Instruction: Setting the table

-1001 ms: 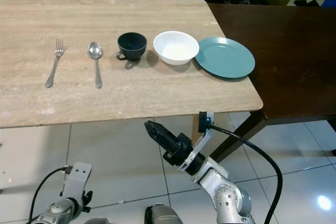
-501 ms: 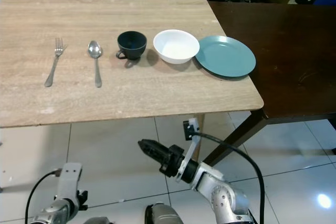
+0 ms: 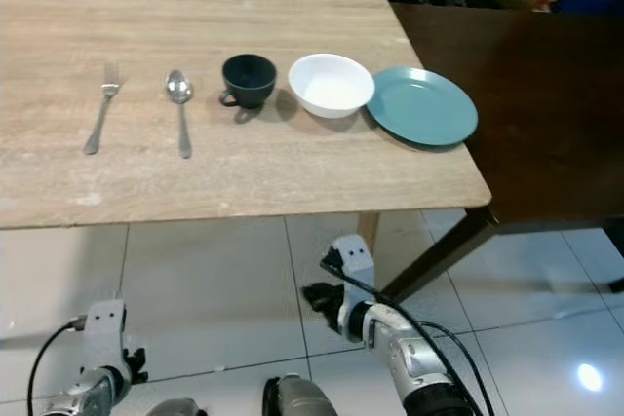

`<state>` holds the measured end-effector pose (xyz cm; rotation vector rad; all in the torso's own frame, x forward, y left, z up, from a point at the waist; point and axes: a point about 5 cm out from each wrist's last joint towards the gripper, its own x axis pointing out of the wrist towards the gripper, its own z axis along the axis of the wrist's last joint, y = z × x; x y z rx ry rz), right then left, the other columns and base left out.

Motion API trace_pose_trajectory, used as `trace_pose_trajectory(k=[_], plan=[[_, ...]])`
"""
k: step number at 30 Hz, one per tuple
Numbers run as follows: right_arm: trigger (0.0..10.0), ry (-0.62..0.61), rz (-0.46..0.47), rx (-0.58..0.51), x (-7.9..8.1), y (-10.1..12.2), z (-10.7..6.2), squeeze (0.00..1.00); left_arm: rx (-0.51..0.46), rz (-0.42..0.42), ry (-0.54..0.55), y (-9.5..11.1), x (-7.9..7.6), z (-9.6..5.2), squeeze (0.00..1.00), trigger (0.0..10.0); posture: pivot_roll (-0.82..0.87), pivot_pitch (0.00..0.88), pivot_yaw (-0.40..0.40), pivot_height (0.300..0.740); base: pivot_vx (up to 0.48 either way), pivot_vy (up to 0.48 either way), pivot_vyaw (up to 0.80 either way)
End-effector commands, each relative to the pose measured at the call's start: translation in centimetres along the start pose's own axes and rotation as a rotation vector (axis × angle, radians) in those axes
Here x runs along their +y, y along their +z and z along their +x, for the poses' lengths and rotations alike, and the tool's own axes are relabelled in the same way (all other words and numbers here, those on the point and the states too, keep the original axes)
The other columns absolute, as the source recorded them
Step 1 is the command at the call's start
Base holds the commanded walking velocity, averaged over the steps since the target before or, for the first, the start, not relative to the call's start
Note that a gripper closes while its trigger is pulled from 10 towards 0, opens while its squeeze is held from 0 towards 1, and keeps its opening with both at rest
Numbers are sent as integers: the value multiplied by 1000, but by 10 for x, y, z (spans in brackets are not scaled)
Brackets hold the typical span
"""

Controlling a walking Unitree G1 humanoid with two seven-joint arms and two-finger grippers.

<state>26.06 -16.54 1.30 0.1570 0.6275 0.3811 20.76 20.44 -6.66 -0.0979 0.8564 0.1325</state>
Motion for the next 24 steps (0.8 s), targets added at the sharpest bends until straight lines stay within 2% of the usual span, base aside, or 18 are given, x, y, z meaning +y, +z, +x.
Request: trace_pose_trajectory(k=[1, 2, 3, 4, 5, 7, 8, 9, 10, 11, 12, 14, 15, 16, 17, 18, 21, 24], plan=[[10000, -83, 111, -126, -11, 10, -6, 0, -144, -79, -207, 20, -13, -3, 0, 10000, 37, 111, -32, 740, 0, 0, 0], [10000, -83, 111, -126, -11, 10, -6, 0, -144, -79, -207, 20, -13, -3, 0, 10000, 37, 111, -32, 740, 0, 0, 0], [10000, -84, 118, -142, -12, 11, -7, 0, -177, -98, -268, 25, -15, -5, 0, 10000, 37, 111, -32, 740, 0, 0, 0], [10000, -83, 111, -138, -12, 10, -9, 0, -196, -81, -344, 27, -18, -8, 0, 10000, 38, 117, -32, 740, 0, 0, 0], [10000, -83, 111, -138, -12, 10, -9, 0, -196, -81, -344, 27, -18, -8, 0, 10000, 38, 117, -32, 740, 0, 0, 0], [10000, -86, 88, -121, -15, 5, -10, 0, -157, -9, -606, 23, -34, -19, 0, 10000, 41, 119, -34, 740, 0, 0, 0], [10000, -94, 77, -117, -18, 3, -10, 0, -157, 55, -709, 25, -42, -26, 0, 10000, 46, 127, -36, 740, 0, 0, 0], [10000, -97, 79, -124, -20, 2, -11, 0, -172, 85, -807, 32, -51, -33, 0, 10000, 52, 126, -38, 740, 0, 0, 0], [10000, -97, 79, -124, -20, 2, -11, 0, -172, 85, -807, 32, -51, -33, 0, 10000, 52, 126, -38, 740, 0, 0, 0], [10000, -60, 191, -189, -20, 10, -10, 0, -192, 117, -949, 48, -63, -47, 0, 10000, 55, 129, -39, 740, 0, 0, 0], [10000, -60, 191, -189, -20, 10, -10, 0, -192, 117, -949, 48, -63, -47, 0, 10000, 55, 129, -39, 740, 0, 0, 0], [10000, 32, 290, -259, -13, 22, -11, 0, -171, 148, -1050, 54, -69, -56, 0, 10000, 56, 130, -37, 740, 0, 0, 0], [10000, 32, 290, -259, -13, 22, -11, 0, -171, 148, -1050, 54, -69, -56, 0, 10000, 56, 130, -37, 740, 0, 0, 0], [10000, 104, 290, -283, -8, 28, -13, 0, -153, 167, -1099, 56, -70, -62, 0, 10000, 56, 130, -37, 740, 0, 0, 0], [10000, 189, 287, -306, 0, 34, -17, 0, -152, 149, -1156, 60, -71, -68, 0, 10000, 55, 125, -36, 740, 0, 0, 0], [10000, 189, 287, -306, 0, 34, -17, 0, -152, 149, -1156, 60, -71, -68, 0, 10000, 55, 125, -36, 740, 0, 0, 0], [10000, 352, 317, -357, 12, 45, -25, 0, -171, 100, -1283, 71, -73, -87, 0, 10000, 51, 121, -34, 740, 0, 0, 0], [10000, 416, 311, -382, 15, 48, -30, 0, -229, 50, -1387, 90, -77, -109, 0, 10000, 46, 120, -35, 740, 0, 0, 0]])
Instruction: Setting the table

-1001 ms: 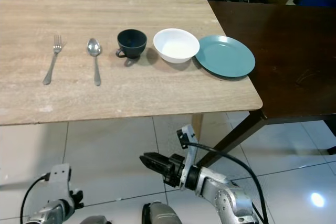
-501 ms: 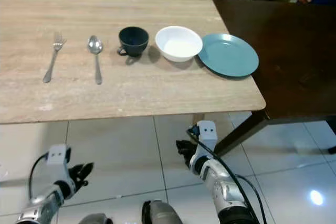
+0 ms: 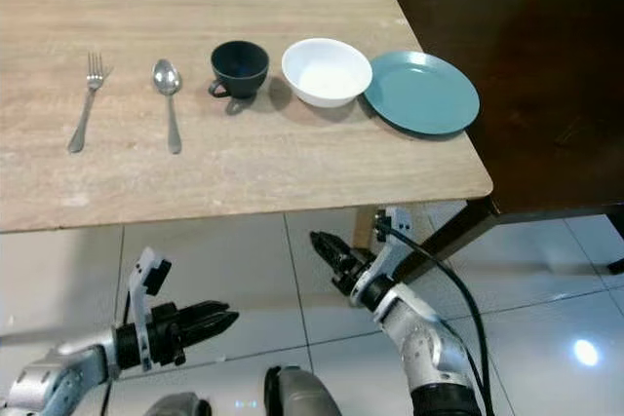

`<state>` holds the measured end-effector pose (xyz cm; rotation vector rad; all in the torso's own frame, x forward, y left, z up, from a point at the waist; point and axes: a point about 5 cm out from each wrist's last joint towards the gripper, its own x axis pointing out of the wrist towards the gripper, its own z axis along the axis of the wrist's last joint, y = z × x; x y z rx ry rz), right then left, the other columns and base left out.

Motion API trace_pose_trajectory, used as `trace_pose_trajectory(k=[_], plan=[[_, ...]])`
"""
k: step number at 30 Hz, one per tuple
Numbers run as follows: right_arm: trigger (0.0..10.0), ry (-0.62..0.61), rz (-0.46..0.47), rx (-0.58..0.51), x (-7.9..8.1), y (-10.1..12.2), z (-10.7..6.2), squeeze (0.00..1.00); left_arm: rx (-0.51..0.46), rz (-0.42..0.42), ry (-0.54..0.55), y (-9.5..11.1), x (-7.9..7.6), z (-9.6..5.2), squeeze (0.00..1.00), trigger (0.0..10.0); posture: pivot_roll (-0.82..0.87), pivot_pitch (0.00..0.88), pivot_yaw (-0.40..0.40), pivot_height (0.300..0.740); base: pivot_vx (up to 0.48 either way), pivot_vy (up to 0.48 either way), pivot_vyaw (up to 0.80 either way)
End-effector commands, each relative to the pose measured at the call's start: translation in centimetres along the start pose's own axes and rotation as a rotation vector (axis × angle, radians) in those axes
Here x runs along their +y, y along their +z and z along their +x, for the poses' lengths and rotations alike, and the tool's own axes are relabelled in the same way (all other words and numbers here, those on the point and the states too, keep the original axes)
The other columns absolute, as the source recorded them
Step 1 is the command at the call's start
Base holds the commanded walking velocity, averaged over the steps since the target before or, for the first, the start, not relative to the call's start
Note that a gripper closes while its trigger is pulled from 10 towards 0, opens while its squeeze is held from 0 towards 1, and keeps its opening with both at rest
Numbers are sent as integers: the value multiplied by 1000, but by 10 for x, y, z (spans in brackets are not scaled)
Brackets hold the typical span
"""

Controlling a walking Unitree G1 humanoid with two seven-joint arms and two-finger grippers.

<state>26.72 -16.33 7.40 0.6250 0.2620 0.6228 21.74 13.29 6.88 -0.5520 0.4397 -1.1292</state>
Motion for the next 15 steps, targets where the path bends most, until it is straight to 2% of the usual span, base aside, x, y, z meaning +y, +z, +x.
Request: trace_pose_trajectory(k=[1, 3, 4, 5, 6, 7, 9, 10, 12, 13, 15], plan=[[10000, 13, 23, 3, 0, -3, -4, 0, -28, -15, -38, 6, -6, 0, 0, 10000, 46, 120, -35, 740, 0, 0, 0], [10000, 28, 27, -8, 2, -2, -5, 0, -105, 3, -70, 24, -15, 3, 0, 10000, 47, 121, -36, 740, 0, 0, 0], [10000, 40, 38, -19, 3, -1, -5, 0, -184, 26, -88, 42, -20, 7, 0, 10000, 52, 120, -39, 740, 0, 0, 0], [10000, 40, 38, -19, 3, -1, -5, 0, -184, 26, -88, 42, -20, 7, 0, 10000, 52, 120, -39, 740, 0, 0, 0], [10000, 49, 47, -25, 4, -1, -4, 0, -235, 40, -100, 55, -24, 9, 0, 10000, 54, 119, -41, 740, 0, 0, 0], [10000, 81, 58, -27, 8, -1, -3, 0, -336, 72, -114, 80, -31, 13, 0, 10000, 59, 121, -42, 740, 0, 0, 0], [10000, 142, 73, -19, 16, -2, -2, 0, -475, 109, -148, 113, -41, 16, 0, 10000, 63, 121, -41, 740, 0, 0, 0], [10000, 160, 76, -16, 19, -2, -2, 0, -510, 118, -159, 121, -44, 17, 0, 10000, 63, 121, -41, 740, 0, 0, 0], [10000, 219, 84, 13, 27, -5, -4, 0, -587, 127, -111, 138, -42, 14, 0, 10000, 65, 120, -37, 740, 0, 0, 0], [10000, 219, 84, 13, 27, -5, -4, 0, -587, 127, -111, 138, -42, 14, 0, 10000, 65, 120, -37, 740, 0, 0, 0], [10000, 258, 76, 62, 32, -10, -6, 0, -610, 145, -23, 148, -35, 12, 0, 10000, 68, 118, -31, 740, 0, 0, 0]])
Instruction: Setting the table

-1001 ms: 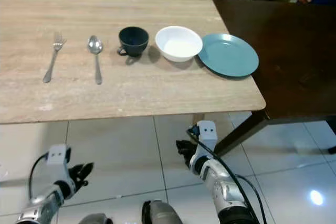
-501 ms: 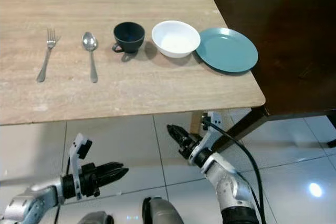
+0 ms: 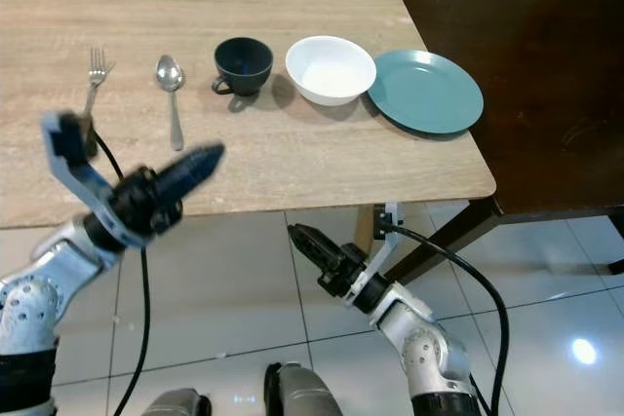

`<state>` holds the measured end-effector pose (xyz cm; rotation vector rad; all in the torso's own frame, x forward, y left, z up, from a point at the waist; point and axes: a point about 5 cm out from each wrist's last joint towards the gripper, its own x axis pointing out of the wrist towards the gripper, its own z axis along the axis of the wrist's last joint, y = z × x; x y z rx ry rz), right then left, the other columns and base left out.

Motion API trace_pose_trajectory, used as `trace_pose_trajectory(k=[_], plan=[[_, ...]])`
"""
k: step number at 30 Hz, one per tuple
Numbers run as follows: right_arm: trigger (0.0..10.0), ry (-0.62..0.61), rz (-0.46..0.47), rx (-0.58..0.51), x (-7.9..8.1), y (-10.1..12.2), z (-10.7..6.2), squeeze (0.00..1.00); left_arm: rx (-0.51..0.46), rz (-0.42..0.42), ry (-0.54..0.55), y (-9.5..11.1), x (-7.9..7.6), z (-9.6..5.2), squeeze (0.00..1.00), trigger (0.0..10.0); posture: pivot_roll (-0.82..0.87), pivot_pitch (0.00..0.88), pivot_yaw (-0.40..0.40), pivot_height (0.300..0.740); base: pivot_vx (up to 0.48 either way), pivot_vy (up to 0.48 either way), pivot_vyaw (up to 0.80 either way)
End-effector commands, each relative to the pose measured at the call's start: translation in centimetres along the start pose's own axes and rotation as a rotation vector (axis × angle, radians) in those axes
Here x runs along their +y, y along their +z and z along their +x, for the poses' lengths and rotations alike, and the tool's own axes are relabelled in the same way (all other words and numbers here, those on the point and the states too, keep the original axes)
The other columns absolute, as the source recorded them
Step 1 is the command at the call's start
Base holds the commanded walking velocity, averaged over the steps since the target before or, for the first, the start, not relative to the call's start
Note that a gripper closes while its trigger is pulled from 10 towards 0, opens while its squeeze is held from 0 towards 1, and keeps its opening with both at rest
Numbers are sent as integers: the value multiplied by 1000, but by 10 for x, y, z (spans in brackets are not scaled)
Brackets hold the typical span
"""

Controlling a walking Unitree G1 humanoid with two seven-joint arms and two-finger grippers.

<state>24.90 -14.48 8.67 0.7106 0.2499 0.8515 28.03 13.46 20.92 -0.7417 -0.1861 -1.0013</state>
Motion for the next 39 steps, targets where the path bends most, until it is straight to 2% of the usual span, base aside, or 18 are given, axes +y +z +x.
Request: trace_pose_trajectory(k=[1, 2, 5, 7, 8, 9, 10, 13, 14, 15, 16, 17, 18, 19, 22, 26, 33, 39], plan=[[10000, 28, 14, 22, 4, -5, -1, 0, -6, 9, 54, 1, 5, -3, 0, 10000, 68, 118, -31, 740, 0, 0, 0], [10000, -17, -39, 128, -1, -19, -3, 0, 58, 110, 102, 0, 8, -1, 0, 10000, 66, 119, -23, 740, 0, 0, 0], [10000, -84, -108, 219, -8, -30, -4, 0, 105, 161, 127, -2, 7, 3, 0, 10000, 67, 119, -21, 740, 0, 0, 0], [10000, -181, -176, 294, -19, -40, -4, 0, 132, 207, 260, -2, 19, 6, 0, 10000, 69, 120, -23, 740, 0, 0, 0], [10000, -240, -221, 322, -26, -44, -4, 0, 141, 279, 359, -1, 29, 7, 0, 10000, 73, 120, -24, 740, 0, 0, 0], [10000, -240, -221, 322, -26, -44, -4, 0, 141, 279, 359, -1, 29, 7, 0, 10000, 73, 120, -24, 740, 0, 0, 0], [10000, -378, -285, 345, -41, -49, -6, 0, 159, 371, 498, 2, 43, 7, 0, 10000, 75, 121, -29, 740, 0, 0, 0], [10000, -453, -318, 356, -49, -52, -9, 0, 164, 426, 559, 4, 50, 8, 0, 10000, 77, 122, -32, 740, 0, 0, 0], [10000, -524, -343, 369, -56, -56, -13, 0, 198, 573, 683, 11, 59, 7, 0, 10000, 78, 124, -31, 740, 0, 0, 0], [10000, -589, -375, 387, -62, -61, -18, 0, 209, 830, 813, 26, 66, 5, 0, 10000, 75, 122, -29, 740, 0, 0, 0], [10000, -589, -375, 387, -62, -61, -18, 0, 209, 830, 813, 26, 66, 5, 0, 10000, 75, 122, -29, 740, 0, 0, 0], [10000, -602, -384, 392, -64, -62, -19, 0, 200, 917, 834, 31, 66, 6, 0, 10000, 75, 122, -29, 740, 0, 0, 0], [10000, -602, -384, 392, -64, -62, -19, 0, 200, 917, 834, 31, 66, 6, 0, 10000, 75, 122, -29, 740, 0, 0, 0], [10000, -663, -386, 396, -68, -65, -23, 0, 134, 890, 898, 41, 69, 4, 0, 10000, 76, 122, -30, 740, 0, 0, 0], [10000, -794, -451, 468, -80, -78, -36, 0, 101, 826, 1058, 55, 84, -11, 0, 10000, 76, 124, -33, 740, 0, 0, 0], [10000, -824, -562, 573, -86, -94, -50, 0, 27, 858, 1050, 61, 82, -11, 0, 10000, 77, 126, -37, 740, 0, 0, 0], [10000, -937, -432, 534, -91, -108, -65, 0, 9, 847, 1082, 60, 89, -8, 0, 10000, 90, 121, -55, 740, 0, 0, 0], [10000, -894, -479, 545, -89, -108, -59, 0, -36, 849, 1143, 66, 92, -11, 0, 10000, 81, 115, -87, 740, 0, 0, 0]])
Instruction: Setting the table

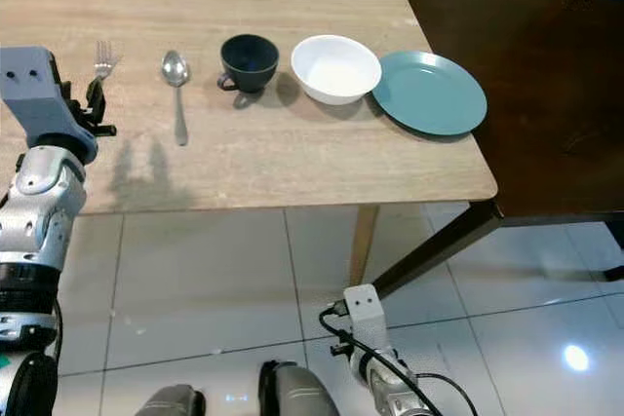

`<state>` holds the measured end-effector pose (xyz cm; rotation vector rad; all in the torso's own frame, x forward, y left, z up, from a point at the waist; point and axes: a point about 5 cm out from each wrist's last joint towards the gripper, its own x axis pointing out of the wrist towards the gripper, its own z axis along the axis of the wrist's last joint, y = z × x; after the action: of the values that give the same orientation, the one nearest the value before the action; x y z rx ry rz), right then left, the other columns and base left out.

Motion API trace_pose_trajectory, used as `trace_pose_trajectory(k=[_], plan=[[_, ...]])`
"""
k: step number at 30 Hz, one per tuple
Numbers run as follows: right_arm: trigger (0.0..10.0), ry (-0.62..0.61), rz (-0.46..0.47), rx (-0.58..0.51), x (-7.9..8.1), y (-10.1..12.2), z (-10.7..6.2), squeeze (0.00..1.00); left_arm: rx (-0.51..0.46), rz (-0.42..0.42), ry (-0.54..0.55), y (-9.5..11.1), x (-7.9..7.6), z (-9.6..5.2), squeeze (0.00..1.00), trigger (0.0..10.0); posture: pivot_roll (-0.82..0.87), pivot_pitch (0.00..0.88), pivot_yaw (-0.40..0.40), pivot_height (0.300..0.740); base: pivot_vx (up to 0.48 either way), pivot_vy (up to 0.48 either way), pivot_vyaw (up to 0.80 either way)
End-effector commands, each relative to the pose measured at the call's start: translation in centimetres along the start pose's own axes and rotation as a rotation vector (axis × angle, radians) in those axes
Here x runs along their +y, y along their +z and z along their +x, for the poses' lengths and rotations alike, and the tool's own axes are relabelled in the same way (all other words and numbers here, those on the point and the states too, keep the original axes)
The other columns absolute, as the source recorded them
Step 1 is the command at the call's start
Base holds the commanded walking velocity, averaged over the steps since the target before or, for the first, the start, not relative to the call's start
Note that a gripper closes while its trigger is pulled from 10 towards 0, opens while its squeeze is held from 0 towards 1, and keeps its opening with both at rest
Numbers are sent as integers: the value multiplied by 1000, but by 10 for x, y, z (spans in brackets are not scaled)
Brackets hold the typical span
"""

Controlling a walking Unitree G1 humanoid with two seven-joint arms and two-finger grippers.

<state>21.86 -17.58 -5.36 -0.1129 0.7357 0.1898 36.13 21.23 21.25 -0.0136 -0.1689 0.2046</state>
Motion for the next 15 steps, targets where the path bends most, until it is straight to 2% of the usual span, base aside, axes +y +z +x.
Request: trace_pose_trajectory(k=[1, 5, 13, 15], plan=[[10000, 6, -35, 17, -1, -6, -1, 0, 16, 16, 14, -5, 2, 1, 0, 10000, 72, 114, -91, 740, 0, 0, 0], [10000, 2, -43, -1, -3, -4, 0, 0, 46, 24, 1, -11, 2, 2, 0, 10000, 63, 117, -95, 740, 0, 0, 0], [10000, 30, -30, -19, -1, -4, 0, 0, 21, 20, 3, -9, 2, 6, 0, 10000, 69, 118, -73, 740, 0, 0, 0], [10000, 30, -39, -11, 0, -7, 0, 0, 47, 53, -33, -10, -3, 9, 0, 10000, 76, 114, -60, 740, 0, 0, 0]])
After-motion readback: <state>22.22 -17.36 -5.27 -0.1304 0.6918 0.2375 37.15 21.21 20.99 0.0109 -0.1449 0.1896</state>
